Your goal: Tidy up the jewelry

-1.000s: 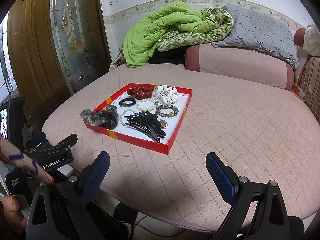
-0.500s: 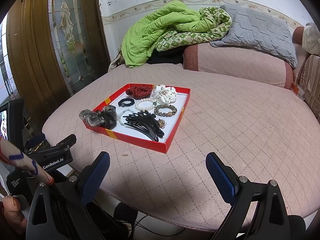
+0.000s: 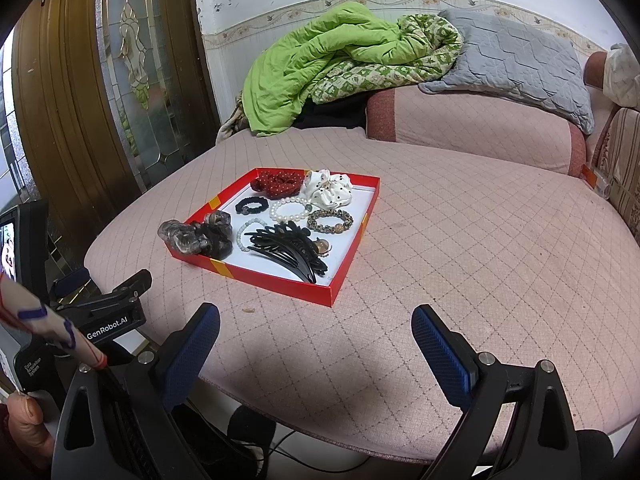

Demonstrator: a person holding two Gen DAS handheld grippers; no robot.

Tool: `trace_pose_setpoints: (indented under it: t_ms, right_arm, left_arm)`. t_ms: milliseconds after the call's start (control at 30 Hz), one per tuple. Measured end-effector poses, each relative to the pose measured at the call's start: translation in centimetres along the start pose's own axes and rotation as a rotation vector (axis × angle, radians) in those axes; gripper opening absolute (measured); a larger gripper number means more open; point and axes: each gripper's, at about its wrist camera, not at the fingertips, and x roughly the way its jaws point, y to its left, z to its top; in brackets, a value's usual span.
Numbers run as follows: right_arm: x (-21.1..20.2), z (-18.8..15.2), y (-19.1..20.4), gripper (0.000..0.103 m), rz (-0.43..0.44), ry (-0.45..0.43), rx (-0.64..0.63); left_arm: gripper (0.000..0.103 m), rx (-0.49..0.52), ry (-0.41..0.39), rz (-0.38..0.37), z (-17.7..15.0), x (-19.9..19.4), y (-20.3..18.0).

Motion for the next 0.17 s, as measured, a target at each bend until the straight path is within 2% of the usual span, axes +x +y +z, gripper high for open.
trace_pose_setpoints:
  t_ms: [167]
  right_arm:
    - [-0.04,0.01,-0.08,0.099,-0.002,-0.001,0.003]
  left_arm:
    - [0.103,0.023,0.021,-0.013,-0.39,0.13,0.0]
